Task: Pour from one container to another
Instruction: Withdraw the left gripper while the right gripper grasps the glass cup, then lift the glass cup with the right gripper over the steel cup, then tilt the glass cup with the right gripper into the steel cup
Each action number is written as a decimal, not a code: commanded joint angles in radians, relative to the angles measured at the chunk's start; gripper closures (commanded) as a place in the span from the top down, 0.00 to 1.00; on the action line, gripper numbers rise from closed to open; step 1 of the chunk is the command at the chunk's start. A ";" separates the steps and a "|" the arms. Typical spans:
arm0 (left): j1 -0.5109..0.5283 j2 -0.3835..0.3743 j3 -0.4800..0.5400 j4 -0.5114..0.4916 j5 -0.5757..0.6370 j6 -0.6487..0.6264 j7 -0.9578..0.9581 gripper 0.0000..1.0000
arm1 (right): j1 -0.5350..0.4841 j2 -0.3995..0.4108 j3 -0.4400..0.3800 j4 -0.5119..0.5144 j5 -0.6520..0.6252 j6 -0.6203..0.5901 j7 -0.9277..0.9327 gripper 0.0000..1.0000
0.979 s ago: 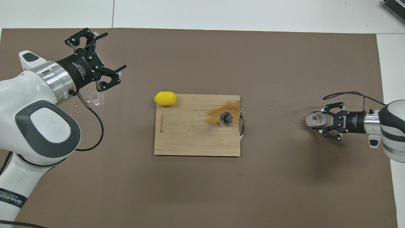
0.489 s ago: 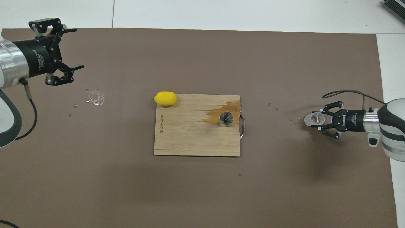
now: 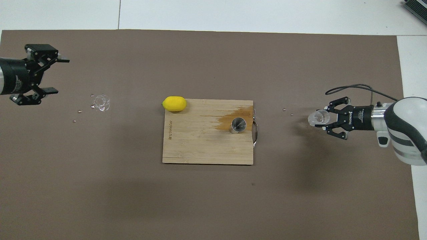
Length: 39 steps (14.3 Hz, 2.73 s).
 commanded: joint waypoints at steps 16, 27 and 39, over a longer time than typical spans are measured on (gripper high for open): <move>-0.035 -0.034 -0.043 0.286 0.319 -0.651 0.796 1.00 | 0.455 -0.051 0.010 0.219 -0.522 0.020 0.577 0.00; -0.033 -0.055 -0.039 0.255 0.291 -0.642 0.785 1.00 | 0.596 0.002 0.010 0.282 -0.808 -0.004 0.725 0.00; -0.029 -0.055 -0.049 0.253 0.284 -0.631 0.760 1.00 | 0.679 -0.001 0.013 0.313 -1.079 -0.072 0.726 0.00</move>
